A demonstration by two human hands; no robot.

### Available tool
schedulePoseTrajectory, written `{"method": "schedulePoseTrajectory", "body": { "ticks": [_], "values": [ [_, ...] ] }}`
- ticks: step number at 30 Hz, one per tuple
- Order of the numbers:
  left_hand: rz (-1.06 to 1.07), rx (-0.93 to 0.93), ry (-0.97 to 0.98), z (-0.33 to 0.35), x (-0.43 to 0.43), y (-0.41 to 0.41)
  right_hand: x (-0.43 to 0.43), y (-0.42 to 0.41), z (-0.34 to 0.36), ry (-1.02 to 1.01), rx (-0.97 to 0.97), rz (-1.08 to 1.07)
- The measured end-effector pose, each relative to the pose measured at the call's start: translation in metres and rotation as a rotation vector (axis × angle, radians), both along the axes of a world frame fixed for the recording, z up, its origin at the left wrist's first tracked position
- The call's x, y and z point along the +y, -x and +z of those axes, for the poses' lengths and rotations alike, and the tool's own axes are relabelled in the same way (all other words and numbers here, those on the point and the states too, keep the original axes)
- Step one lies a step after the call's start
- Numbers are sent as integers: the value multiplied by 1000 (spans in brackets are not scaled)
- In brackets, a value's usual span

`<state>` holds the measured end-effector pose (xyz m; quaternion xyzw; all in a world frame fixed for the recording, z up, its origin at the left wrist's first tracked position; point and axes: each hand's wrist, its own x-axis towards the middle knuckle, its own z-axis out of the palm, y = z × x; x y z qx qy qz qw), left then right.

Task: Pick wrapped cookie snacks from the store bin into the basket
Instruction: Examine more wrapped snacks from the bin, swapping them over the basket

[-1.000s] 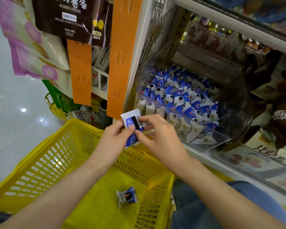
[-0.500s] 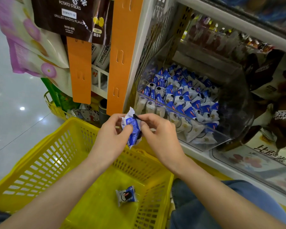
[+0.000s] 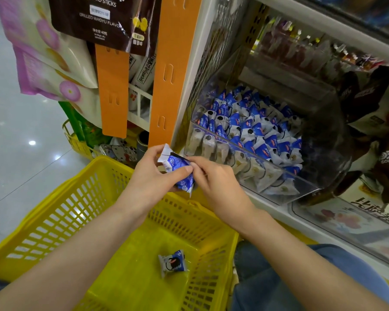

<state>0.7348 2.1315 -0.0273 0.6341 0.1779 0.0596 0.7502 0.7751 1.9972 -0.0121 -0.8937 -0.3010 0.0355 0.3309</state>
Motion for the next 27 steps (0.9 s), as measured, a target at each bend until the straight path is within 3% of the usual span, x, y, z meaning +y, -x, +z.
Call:
{"method": "schedulePoseTrajectory", "body": {
  "ticks": [3, 6, 9, 12, 17, 20, 23, 27],
  "values": [
    [44, -20, 104, 2, 1, -2, 0, 0, 4, -128, 159, -68],
    [138, -72, 267, 2, 3, -3, 4, 4, 8, -273, 645, -140],
    [152, -130, 7, 1, 3, -2, 4, 6, 15, -534, 932, -104],
    [136, -227, -351, 2, 5, -2, 1, 1, 19, -603, 850, -104],
    [-43, -383, -912, 8, 19, -3, -2, -2, 17, -411, 578, -60],
    [-133, -395, -949, 8, 21, -1, -4, -1, 14, -399, 475, -81],
    [-115, -385, -906, 8, 20, -1, -2, 2, 9, -452, 402, -113],
    [-72, -408, -837, 4, 14, 1, 0, 5, 6, -357, 336, -71]
  ]
}}
